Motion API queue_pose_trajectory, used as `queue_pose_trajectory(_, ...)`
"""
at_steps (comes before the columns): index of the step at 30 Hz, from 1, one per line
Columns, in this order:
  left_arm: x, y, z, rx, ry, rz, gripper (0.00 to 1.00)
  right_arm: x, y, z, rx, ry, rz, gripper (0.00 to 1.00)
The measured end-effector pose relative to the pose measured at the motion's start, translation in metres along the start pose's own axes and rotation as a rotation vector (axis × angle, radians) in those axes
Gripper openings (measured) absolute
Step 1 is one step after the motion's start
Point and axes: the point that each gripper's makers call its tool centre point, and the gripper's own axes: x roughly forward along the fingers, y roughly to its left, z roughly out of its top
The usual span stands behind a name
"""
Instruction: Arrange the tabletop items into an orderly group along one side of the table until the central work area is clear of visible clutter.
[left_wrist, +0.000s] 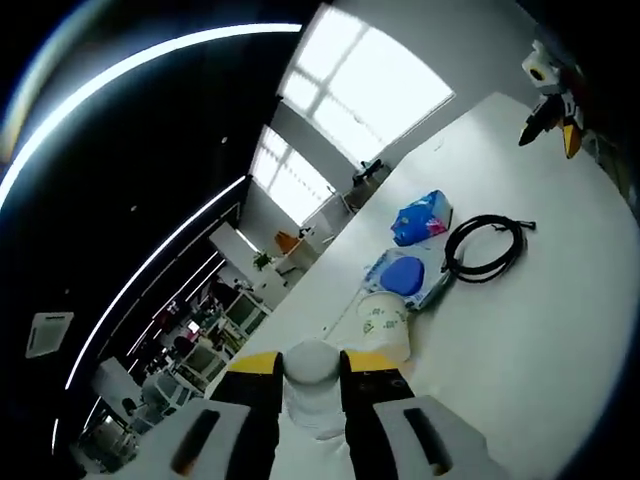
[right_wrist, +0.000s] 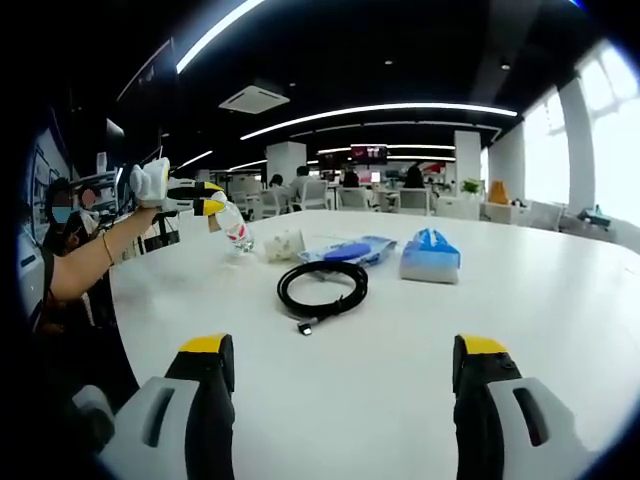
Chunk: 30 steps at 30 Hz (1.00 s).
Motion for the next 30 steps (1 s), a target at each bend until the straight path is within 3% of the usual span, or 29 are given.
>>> queue_pose_trajectory(30,0.001,0.017,0.000,-0.066,0.062,0.011,0.20,0.000,-0.003,-0.003,0.005,-0.007,-0.004,0.87)
